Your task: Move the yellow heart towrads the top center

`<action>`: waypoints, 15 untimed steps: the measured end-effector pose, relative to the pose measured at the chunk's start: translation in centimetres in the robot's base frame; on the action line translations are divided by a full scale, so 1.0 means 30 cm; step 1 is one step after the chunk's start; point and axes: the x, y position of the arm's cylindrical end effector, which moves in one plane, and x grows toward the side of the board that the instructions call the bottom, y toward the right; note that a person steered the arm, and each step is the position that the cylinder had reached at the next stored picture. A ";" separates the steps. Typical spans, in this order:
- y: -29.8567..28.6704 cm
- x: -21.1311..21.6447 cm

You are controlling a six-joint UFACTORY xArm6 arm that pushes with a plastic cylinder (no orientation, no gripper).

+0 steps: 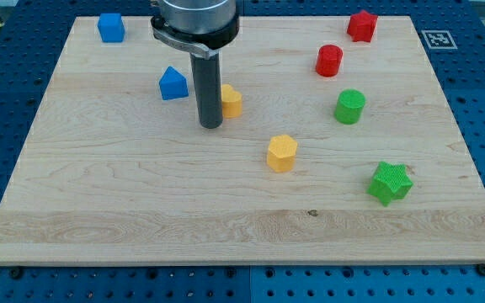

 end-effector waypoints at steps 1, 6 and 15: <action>0.087 -0.011; 0.001 -0.049; 0.194 -0.137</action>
